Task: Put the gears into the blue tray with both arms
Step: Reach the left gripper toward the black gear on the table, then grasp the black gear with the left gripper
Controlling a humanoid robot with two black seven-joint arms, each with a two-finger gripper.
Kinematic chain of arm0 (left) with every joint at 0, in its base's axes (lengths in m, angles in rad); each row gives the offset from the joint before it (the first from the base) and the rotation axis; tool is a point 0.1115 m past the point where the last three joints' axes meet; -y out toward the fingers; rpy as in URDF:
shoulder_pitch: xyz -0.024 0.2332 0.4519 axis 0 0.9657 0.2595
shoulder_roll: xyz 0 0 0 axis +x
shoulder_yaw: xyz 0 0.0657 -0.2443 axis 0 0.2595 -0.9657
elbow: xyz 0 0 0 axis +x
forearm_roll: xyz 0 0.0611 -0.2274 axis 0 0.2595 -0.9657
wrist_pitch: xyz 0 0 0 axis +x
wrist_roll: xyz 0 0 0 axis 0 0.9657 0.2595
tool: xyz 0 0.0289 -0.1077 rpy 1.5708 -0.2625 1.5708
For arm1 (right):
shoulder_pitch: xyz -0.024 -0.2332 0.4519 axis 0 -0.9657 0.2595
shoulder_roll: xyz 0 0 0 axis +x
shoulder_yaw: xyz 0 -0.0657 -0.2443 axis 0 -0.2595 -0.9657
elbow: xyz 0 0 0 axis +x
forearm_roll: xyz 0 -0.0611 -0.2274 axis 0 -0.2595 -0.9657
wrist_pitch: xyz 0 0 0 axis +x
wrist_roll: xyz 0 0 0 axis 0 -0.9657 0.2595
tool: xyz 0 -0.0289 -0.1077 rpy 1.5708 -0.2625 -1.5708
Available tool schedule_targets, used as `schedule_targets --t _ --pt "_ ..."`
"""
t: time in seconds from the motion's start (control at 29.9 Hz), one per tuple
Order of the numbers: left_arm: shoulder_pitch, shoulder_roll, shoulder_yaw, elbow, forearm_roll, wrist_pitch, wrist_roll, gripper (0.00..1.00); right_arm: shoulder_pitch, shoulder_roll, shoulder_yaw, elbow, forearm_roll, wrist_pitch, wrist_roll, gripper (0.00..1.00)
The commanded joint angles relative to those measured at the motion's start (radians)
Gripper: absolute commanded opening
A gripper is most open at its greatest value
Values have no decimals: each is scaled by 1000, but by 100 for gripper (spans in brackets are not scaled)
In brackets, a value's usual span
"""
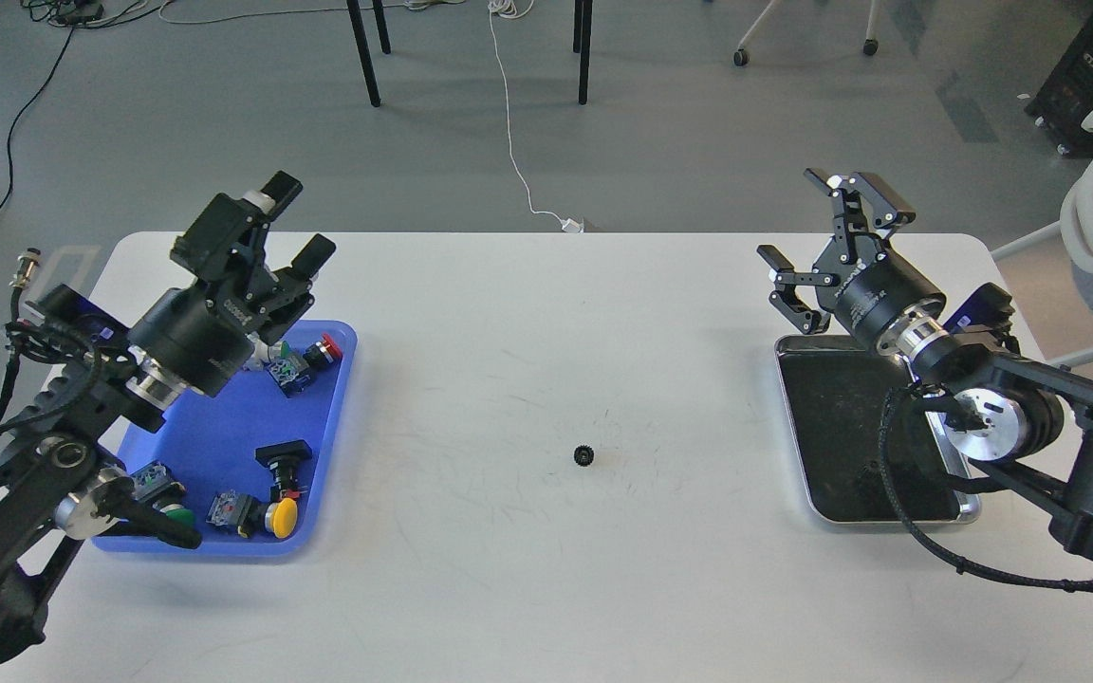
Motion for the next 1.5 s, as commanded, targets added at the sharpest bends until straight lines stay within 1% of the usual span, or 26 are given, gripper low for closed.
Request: schedule_targets --t 0.0,0.13,0.17,0.27,0.37,0.47,0.67,0.84,0.94,1.07,1.17,1.24,1.34,1.37,1.47 --pt "-189 4 221 1 240 -24 -7 98 -65 -39 35 -6 49 90 0 95" --pt "-395 -4 464 15 467 -14 -7 98 -115 -79 39 -17 73 233 0 96" --pt "-440 -10 515 24 539 -14 -7 98 -132 -85 39 -17 73 233 0 96" --pt "-513 -59 621 64 711 -14 -7 98 -163 -108 39 -23 70 233 0 97" --pt "-557 -103 681 111 880 -14 -7 98 -186 -114 39 -20 64 233 0 97" --pt "-586 -148 719 179 990 -16 -7 97 -191 -114 39 -20 61 233 0 97" --pt "-667 -238 833 309 990 1 -7 94 -189 -116 37 -18 61 233 0 97" --pt "-696 -300 891 368 990 6 -7 80 -189 -122 43 -17 61 233 0 97" --pt "-696 -342 896 418 990 9 -7 76 -191 -128 43 -15 58 233 0 97" --pt "-696 -376 911 469 990 19 -7 75 -192 -128 43 -17 53 233 0 97" --pt "-696 -389 929 484 990 29 -7 71 -195 -128 43 -15 52 233 0 97" --pt "-695 -395 929 491 990 29 -7 70 -195 -128 43 -15 52 233 0 97" --pt "-690 -398 931 495 990 29 -7 65 -195 -128 43 -15 50 233 0 97" --pt "-689 -398 931 495 990 29 -7 63 -197 -128 43 -15 50 233 0 97" --pt "-689 -398 943 495 990 29 -7 53 -197 -128 43 -17 50 233 0 97"
